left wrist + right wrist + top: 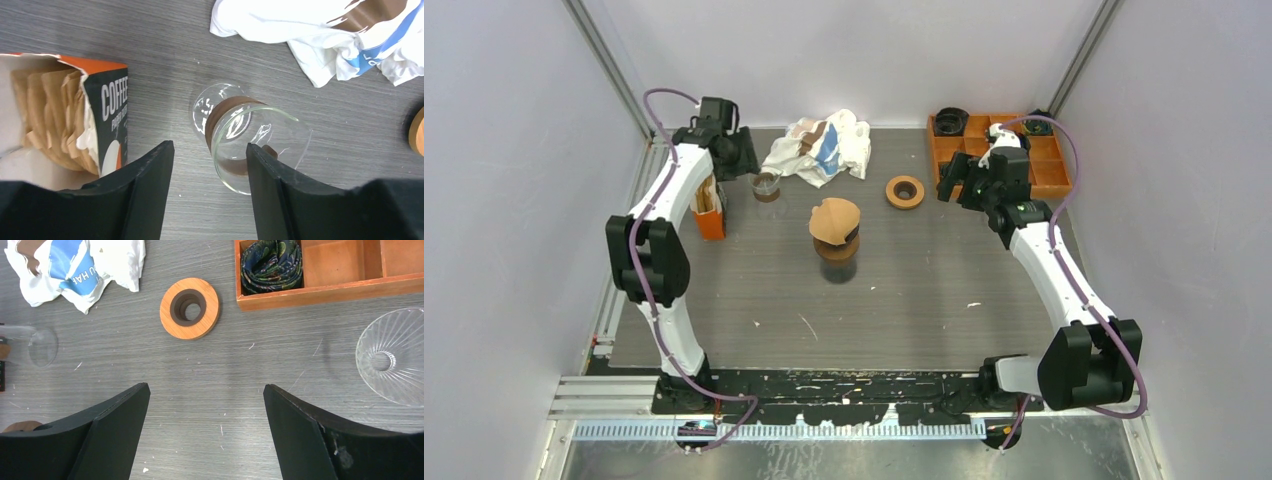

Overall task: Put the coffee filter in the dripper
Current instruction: Pick up the coffee server from the center of the board.

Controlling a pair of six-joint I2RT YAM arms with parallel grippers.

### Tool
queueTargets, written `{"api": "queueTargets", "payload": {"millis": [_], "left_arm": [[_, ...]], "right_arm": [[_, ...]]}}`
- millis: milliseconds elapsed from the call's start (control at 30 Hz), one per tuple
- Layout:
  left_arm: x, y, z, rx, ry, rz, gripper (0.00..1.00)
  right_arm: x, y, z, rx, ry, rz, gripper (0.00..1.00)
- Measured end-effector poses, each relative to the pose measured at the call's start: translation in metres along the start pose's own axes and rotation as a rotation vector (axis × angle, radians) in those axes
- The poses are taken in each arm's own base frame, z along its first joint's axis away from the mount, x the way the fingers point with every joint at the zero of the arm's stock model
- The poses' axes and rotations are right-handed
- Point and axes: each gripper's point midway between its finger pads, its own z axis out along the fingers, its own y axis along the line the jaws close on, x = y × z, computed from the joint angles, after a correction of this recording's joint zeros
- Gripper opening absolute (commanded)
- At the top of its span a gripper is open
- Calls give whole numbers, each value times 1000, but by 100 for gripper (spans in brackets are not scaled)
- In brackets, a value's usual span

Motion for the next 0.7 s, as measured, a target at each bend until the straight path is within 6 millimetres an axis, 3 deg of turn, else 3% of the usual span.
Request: {"api": "queueTargets", "payload": {"millis": [333,700], "left_arm": [[26,1,23,3,106,6,38],[33,0,30,11,141,15,9]], "right_arm": [[0,3,0,-18,1,3,91],[5,4,1,-28,15,6,91]]}}
